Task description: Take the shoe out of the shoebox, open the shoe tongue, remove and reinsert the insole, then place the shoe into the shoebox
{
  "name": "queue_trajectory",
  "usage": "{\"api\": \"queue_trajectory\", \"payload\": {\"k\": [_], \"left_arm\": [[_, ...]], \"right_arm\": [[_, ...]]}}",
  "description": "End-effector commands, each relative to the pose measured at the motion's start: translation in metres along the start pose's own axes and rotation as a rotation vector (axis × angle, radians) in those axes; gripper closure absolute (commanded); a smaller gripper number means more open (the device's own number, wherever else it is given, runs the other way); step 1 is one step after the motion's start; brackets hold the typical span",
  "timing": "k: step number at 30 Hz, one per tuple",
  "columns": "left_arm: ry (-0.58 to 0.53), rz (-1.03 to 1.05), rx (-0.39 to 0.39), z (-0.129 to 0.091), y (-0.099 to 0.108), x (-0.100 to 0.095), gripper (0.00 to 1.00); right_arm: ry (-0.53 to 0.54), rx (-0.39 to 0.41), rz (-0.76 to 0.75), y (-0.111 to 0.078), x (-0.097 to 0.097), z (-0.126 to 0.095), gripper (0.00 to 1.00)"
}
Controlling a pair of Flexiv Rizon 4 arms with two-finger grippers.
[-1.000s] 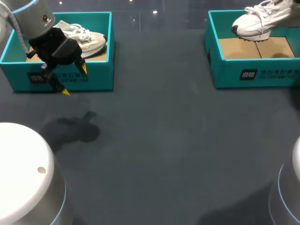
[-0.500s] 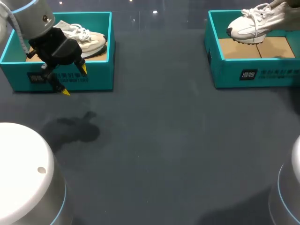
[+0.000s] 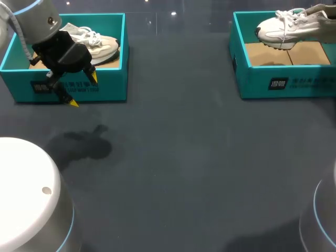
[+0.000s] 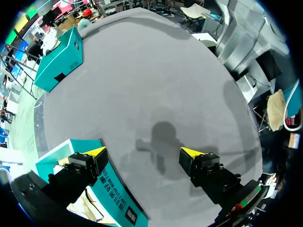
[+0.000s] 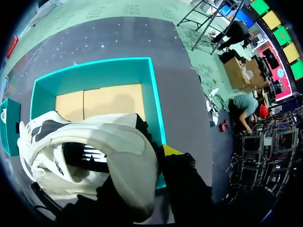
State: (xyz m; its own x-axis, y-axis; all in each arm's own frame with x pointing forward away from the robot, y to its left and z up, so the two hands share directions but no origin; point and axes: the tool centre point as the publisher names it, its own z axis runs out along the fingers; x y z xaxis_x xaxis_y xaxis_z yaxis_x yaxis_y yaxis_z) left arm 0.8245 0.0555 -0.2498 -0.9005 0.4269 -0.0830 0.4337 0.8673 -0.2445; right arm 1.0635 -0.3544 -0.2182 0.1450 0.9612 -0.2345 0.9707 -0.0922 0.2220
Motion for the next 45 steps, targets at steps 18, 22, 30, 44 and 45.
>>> {"api": "queue_trajectory", "payload": {"k": [18,22,30,44,45], "left_arm": [[0.001,0.001,-0.002,0.0,0.0,0.0,0.0],[0.001,0.001,-0.002,0.0,0.0,0.0,0.0],[0.001,0.001,-0.002,0.0,0.0,0.0,0.0],[0.001,0.001,-0.002,0.0,0.0,0.0,0.0],[0.001,0.001,-0.002,0.0,0.0,0.0,0.0]], "right_arm": [[0.004,-0.009,0.034,-0.015,0.004,0.028,1.0],[0.014,-0.003,0.061,-0.02,0.004,0.035,1.0],[0.005,-0.013,0.058,-0.033,0.008,0.044,1.0],[-0.002,0.021,0.02,-0.053,0.025,0.06,1.0],[0.003,0.021,0.016,-0.054,0.026,0.062,1.0]]}}
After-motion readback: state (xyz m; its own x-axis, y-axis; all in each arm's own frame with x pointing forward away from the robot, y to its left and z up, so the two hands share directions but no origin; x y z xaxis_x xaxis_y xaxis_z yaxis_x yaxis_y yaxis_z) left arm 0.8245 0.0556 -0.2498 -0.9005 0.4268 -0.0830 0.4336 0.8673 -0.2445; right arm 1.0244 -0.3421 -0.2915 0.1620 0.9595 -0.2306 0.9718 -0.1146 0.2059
